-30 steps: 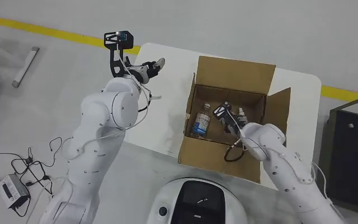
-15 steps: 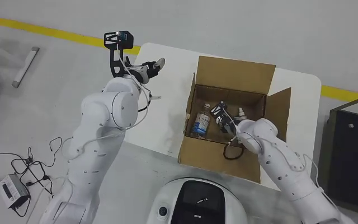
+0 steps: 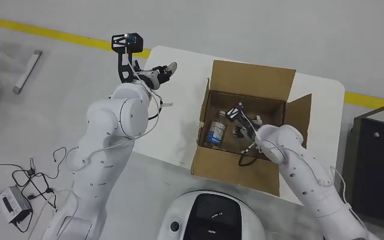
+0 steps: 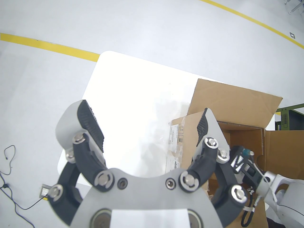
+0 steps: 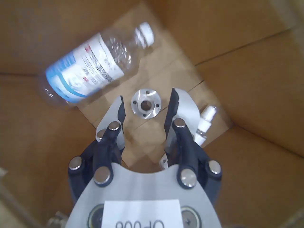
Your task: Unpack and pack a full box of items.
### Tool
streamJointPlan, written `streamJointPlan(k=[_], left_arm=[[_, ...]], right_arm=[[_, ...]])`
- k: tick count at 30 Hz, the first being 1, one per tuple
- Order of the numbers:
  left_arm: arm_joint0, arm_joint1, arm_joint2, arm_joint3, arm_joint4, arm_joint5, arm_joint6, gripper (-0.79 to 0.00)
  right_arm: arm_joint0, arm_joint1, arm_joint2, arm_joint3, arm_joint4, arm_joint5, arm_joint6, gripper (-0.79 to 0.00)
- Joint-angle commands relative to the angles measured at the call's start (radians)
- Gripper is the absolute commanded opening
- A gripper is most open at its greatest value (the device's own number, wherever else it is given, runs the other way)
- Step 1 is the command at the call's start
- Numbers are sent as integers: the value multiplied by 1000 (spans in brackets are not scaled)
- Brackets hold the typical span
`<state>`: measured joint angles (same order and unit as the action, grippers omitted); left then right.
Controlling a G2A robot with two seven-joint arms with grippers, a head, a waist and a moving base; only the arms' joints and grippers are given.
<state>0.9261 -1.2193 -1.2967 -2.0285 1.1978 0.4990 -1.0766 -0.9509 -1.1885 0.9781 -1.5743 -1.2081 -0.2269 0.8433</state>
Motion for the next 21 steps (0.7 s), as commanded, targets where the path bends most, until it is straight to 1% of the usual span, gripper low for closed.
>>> streamJointPlan(k=[1, 6, 10, 12, 16, 21], left_arm=[[0, 0, 0, 0, 0, 0, 0, 0], [0, 0, 0, 0, 0, 0, 0, 0], [0, 0, 0, 0, 0, 0, 0, 0], [0, 0, 0, 0, 0, 0, 0, 0], [0, 0, 0, 0, 0, 0, 0, 0], [0, 0, 0, 0, 0, 0, 0, 0]], right_arm=[[-48, 15, 64, -136, -9, -10, -11, -785], [-195, 50, 238, -427, -47, -20, -18, -785], [-310, 66, 378, -585, -42, -5, -55, -785], [-364, 72, 443, -641, -46, 5, -63, -785], [-470, 80, 563, -731, -111, 51, -39, -785], [-596, 84, 714, -776, -122, 94, 22, -785]])
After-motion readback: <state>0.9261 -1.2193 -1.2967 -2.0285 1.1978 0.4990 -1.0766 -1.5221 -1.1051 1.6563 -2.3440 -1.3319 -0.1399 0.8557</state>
